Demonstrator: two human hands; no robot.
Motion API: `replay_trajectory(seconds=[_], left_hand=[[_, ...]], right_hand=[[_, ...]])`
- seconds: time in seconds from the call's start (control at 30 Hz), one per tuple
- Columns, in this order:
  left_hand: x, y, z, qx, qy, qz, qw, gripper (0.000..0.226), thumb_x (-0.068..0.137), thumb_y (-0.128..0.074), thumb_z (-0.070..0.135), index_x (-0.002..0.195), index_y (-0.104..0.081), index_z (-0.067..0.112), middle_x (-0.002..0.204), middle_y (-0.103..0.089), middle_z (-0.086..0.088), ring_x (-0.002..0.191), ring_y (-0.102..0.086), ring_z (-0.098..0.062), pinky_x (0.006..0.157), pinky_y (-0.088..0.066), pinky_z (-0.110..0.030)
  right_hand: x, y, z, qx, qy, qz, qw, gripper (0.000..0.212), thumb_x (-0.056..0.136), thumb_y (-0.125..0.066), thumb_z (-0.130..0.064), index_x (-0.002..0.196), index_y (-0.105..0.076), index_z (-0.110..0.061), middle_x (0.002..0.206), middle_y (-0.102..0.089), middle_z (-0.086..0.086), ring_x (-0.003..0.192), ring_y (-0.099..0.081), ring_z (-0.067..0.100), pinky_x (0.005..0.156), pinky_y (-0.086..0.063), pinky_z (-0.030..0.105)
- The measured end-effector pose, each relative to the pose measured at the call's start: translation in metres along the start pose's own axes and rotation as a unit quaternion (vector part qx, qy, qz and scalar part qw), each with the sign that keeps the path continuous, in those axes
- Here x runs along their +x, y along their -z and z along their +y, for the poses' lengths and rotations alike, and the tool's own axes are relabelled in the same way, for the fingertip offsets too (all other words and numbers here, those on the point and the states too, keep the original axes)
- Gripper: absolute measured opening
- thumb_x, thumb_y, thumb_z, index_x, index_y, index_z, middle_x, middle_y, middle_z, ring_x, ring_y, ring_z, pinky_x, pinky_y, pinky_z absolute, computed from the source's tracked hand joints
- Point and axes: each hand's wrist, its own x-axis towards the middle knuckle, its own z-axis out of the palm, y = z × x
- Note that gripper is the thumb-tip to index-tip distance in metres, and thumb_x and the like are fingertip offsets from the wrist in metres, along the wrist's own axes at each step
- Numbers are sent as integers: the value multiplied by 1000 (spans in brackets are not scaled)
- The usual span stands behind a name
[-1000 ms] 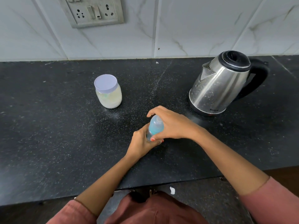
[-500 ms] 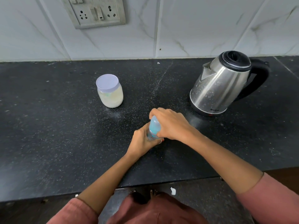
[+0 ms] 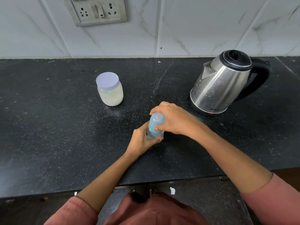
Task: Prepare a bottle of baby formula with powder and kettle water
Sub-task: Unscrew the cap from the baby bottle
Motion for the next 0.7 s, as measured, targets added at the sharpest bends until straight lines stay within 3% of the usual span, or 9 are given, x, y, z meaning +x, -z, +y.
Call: replay_trajectory(seconds=[0.07,0.13,0.23,0.3,0.37,0.47,0.57,0.7], left_hand=[[0,0,0,3,1,4,1000,54,67,-80,17,114,-54,18,93,-63,11,84,-59,4,71,-46,-8],[0,0,1,0,2,6,1000,53,67,-80,16,113,-54,18,91,-61,14,83,-57,10,70,-44,-6],[0,0,0,-4,4,6,1000,52,67,-80,16,112,-55,19,90,-63,12,83,-59,7,68,-45,-7],[0,-1,0,-7,3,6,1000,52,68,-80,16,112,-54,21,91,-64,11,84,-61,2,69,-47,-9],[0,-1,0,-9,2,3,1000,54,68,-79,16,114,-52,23,94,-64,9,87,-61,2,73,-48,-11],[0,-1,-1,-7,4,1,1000,56,68,-79,16,117,-53,19,96,-63,9,88,-60,2,72,-46,-8],[0,-1,-2,-5,5,5,1000,58,67,-80,17,118,-53,17,99,-64,7,91,-61,-1,74,-46,-8],[0,-1,-2,-7,4,4,1000,62,67,-80,17,121,-51,16,104,-63,6,95,-59,-3,78,-46,-8]], right_hand=[[2,1,1,10,36,-36,999,47,76,-64,-5,118,-56,-24,123,-49,-4,114,-48,15,93,-45,38],[4,1,2,22,58,-67,996,51,71,-64,1,114,-58,-25,122,-49,-8,114,-47,13,94,-46,39],[1,-4,2,27,37,-47,998,56,74,-70,-18,124,-48,-29,130,-42,-8,121,-40,15,94,-44,39],[-1,-5,1,7,0,3,1000,59,78,-67,-37,131,-41,-31,132,-38,-6,122,-38,17,87,-41,34],[-2,-5,0,-33,-15,40,999,58,79,-64,-41,131,-41,-31,128,-40,-4,119,-42,19,78,-35,31],[-1,-3,1,-7,-6,32,999,51,78,-67,-27,125,-48,-29,123,-45,-4,114,-47,18,75,-37,30],[0,0,3,49,12,20,999,47,72,-70,-8,113,-57,-26,118,-51,-5,110,-50,16,87,-47,39],[0,2,8,83,55,16,995,46,67,-59,11,99,-65,-22,107,-54,-10,103,-54,13,88,-48,39]])
